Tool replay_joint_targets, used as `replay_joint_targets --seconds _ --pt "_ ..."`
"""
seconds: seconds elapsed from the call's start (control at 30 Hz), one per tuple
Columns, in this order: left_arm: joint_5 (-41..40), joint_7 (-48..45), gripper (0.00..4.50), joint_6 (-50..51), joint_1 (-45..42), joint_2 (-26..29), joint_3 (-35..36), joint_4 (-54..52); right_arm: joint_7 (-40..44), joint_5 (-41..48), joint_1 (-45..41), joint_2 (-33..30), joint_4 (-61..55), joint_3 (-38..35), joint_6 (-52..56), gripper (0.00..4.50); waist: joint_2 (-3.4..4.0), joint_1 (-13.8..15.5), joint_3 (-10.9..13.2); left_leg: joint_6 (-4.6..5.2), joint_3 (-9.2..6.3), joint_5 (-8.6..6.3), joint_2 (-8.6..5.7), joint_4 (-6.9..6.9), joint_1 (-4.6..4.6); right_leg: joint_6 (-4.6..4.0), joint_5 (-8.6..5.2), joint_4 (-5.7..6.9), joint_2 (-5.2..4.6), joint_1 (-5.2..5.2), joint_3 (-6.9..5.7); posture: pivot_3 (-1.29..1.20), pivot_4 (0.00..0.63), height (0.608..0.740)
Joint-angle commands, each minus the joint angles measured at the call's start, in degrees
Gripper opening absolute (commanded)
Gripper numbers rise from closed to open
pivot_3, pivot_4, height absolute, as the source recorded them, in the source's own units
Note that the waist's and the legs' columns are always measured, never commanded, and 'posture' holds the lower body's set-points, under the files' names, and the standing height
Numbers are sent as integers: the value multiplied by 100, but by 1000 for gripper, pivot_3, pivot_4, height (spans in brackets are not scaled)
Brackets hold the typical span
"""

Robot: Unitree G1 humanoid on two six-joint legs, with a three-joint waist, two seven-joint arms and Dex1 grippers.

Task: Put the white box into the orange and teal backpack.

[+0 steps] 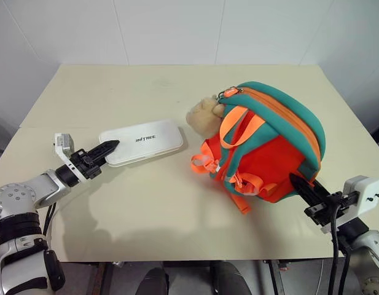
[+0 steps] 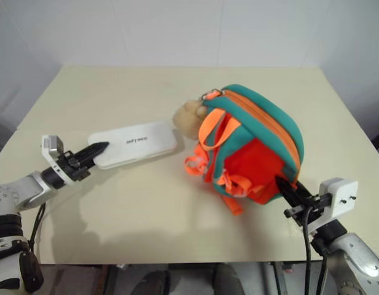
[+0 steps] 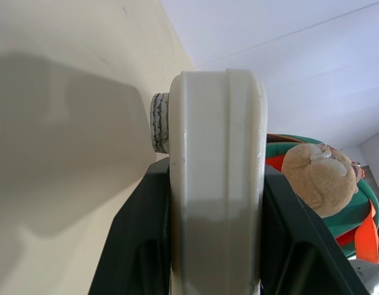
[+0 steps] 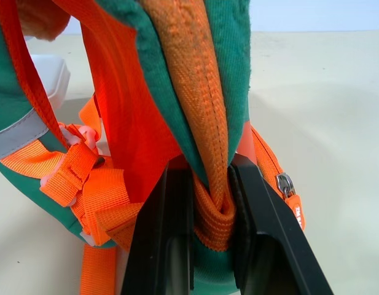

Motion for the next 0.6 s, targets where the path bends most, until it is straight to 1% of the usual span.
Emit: replay_joint_targets --seconds 0.03,0.07,0.13,0.17,0.27,0.33,0.4,0.43,0.6 --pt "76 -213 1335 0 -191 115 185 -16 -178 101 -76 -15 -112 -41 -181 877 0 -1 0 0 0 0 0 0 0 0 0 0 0 0 0 0 150 740" --pt "103 -236 1335 1 -202 112 184 -6 -231 124 -115 -19 -90 -48 -154 877 0 -1 0 0 0 0 0 0 0 0 0 0 0 0 0 0 150 740" --pt "160 -278 1334 3 -226 101 190 14 -339 155 -193 -33 -37 -70 -104 1592 0 0 0 0 0 0 -1 2 -1 0 0 0 0 0 1 0 150 740" --pt "185 -295 1334 4 -234 92 191 19 -338 196 -208 -61 -28 -76 -82 1853 0 -1 0 0 0 0 -1 2 0 0 0 0 0 0 1 0 150 740" --pt "246 -341 1334 12 -248 78 200 33 -342 209 -183 -151 -14 -66 -29 2895 0 -10 0 0 0 0 0 2 2 0 0 1 0 1 1 0 150 740" --pt "280 -366 1334 19 -251 70 213 36 -325 220 -163 -210 5 -83 -28 3512 0 -18 0 0 0 0 0 1 2 0 0 1 0 1 1 0 150 740" --pt "322 -392 1334 11 -255 56 221 45 -243 258 -145 -283 26 -120 -60 4282 -1 -19 0 0 0 0 0 1 2 0 0 1 0 1 1 0 150 740" --pt "340 -402 1334 12 -259 49 224 46 -201 298 -122 -331 22 -139 -66 4479 -2 -15 -1 0 0 0 0 1 2 0 0 1 0 2 1 0 150 740" --pt "382 -445 1334 8 -268 34 236 48 -75 383 -8 -598 96 -328 -97 4500 -2 -11 -1 0 0 0 -1 3 2 0 0 1 0 4 1 0 150 740"
